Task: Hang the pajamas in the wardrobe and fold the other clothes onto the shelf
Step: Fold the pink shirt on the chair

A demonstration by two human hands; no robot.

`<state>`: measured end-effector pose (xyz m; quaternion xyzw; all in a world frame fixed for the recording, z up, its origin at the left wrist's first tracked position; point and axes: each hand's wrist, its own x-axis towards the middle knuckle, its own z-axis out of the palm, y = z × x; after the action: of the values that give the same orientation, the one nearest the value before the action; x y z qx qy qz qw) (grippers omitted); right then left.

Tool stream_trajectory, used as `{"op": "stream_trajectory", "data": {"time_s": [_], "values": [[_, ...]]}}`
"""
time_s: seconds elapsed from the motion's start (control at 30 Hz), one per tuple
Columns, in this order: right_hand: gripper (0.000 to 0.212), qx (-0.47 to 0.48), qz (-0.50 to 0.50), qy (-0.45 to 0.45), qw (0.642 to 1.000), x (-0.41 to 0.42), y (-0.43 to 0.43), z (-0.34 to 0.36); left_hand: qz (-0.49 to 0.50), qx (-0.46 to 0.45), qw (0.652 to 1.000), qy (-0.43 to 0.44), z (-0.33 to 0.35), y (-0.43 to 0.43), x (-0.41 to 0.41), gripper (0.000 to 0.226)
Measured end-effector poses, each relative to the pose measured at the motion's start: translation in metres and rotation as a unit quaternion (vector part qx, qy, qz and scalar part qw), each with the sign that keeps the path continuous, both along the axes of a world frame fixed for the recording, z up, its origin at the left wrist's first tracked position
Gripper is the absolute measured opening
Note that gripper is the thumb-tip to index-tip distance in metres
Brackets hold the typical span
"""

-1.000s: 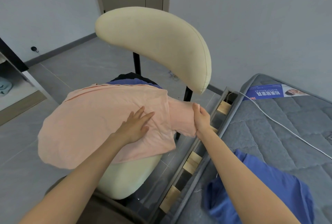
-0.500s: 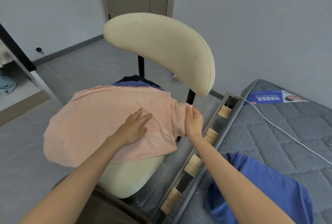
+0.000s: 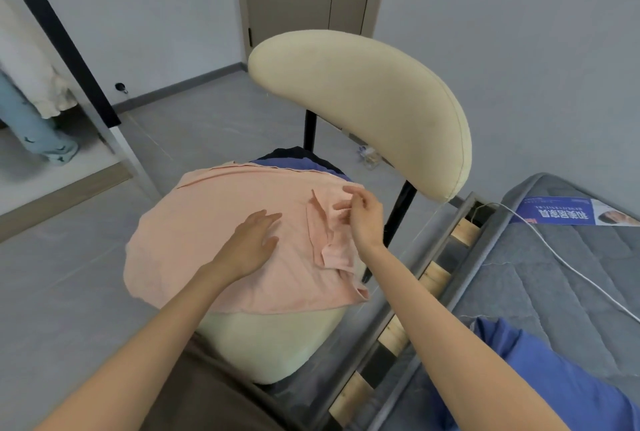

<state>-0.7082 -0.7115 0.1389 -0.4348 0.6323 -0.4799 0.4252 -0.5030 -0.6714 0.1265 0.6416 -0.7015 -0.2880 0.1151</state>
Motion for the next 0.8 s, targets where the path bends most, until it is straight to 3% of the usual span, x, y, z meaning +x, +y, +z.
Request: {"op": "stream_trajectory", "data": {"time_s": [0.07,0.13,0.3,0.4,0.5,0.7,0.8], "values": [[0.03,-0.022,-0.052,0.056,0.997,-0.015,0.0,-0.011,0.017,-0.023,1.0,0.009,-0.001,-0.002,-0.012,0.044],[0.031,-0.002,-0.038,0.097,0.995,-0.029,0.0,-0.021,0.046,-0.025,0.998,0.037,0.0,-0.004,-0.031,0.039],[0.037,0.047,0.049,0.215,0.974,-0.047,-0.006,-0.041,0.081,0.095,0.989,0.084,-0.014,-0.009,-0.075,0.048],[0.044,0.035,0.041,0.225,0.973,-0.051,-0.014,-0.047,0.076,0.116,0.989,0.057,-0.028,-0.006,-0.087,0.046],[0.034,0.04,0.047,0.237,0.97,-0.053,-0.027,-0.052,0.077,0.098,0.992,0.03,-0.036,-0.006,-0.092,0.041],[0.016,0.028,-0.005,0.157,0.987,-0.049,-0.049,-0.056,0.105,0.11,0.984,0.089,-0.041,-0.012,-0.079,0.035],[0.017,0.036,-0.056,0.17,0.983,-0.047,-0.062,-0.052,0.112,0.123,0.98,0.106,-0.049,-0.009,-0.071,0.031]]}}
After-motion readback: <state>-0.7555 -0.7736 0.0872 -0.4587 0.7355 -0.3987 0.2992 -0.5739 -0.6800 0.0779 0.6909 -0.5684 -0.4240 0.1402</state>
